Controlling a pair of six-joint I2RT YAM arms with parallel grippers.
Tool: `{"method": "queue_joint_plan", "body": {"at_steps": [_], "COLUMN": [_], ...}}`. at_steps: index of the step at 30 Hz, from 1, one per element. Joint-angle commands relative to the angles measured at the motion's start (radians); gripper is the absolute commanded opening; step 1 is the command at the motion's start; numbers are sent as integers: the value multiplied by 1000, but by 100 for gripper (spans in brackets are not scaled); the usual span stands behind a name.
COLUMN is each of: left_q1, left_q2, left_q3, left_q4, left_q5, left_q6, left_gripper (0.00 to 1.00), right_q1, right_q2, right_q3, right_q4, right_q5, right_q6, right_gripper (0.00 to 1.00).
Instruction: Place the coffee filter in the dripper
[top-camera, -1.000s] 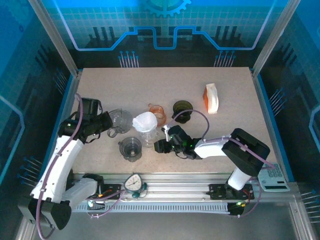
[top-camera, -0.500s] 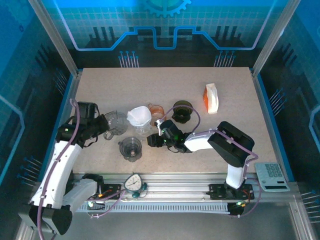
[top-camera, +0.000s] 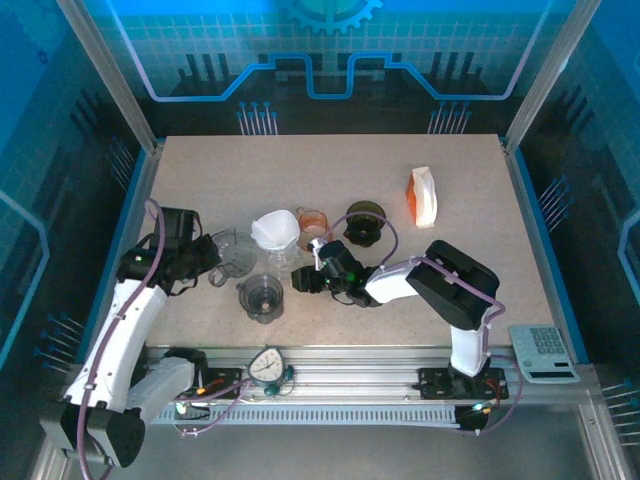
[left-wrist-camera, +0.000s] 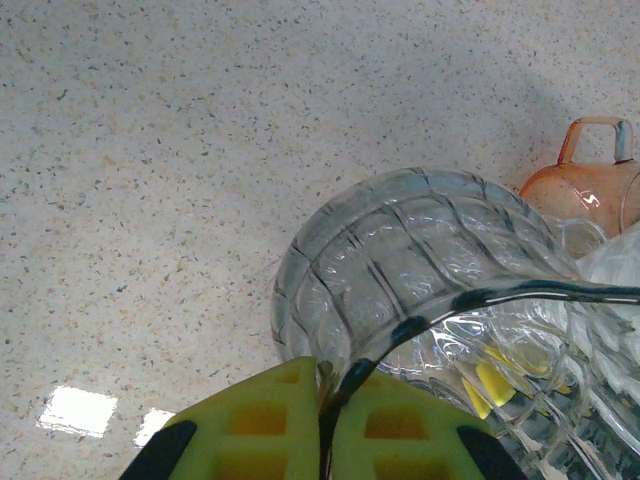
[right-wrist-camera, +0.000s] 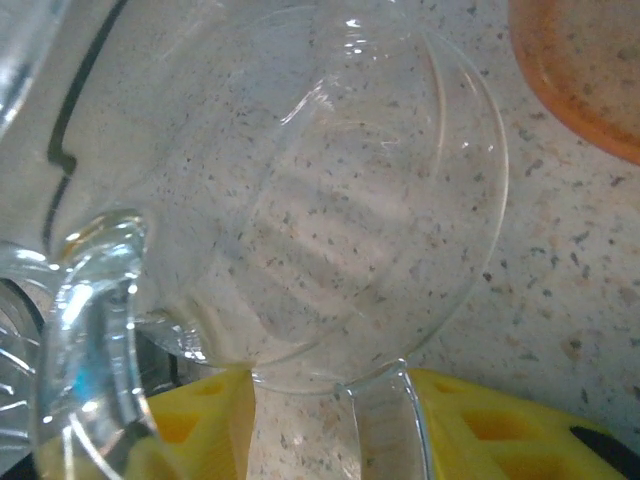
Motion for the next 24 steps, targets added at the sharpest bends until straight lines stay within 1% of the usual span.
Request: {"method": "queue_joint_plan", "body": {"at_steps": [1,2,15,18,24], "left_q1": [14,14,17,17,16], "left_q2": [-12,-11,-24,-27,-36], "left_q3": [-10,-11,-37,-40,-43], "left_q4": [12,12,12,12,15], "left_q5": [26,24,49,58,93], "left_q6": [-10,-9,-12,-12,-15], "left_gripper": [0,0,0,0,0], "right_q1": [-9,-9,-29,-29,-19], "right_q2": [48,55,180,174,106], "right_q3": [42,76,240,241,160], "right_q4": [31,28,8,1,5], "right_q5": [14,19,40,43,53], "right_q6": [11,12,50,48,59], "right_gripper": [43,43,41,42,44]}}
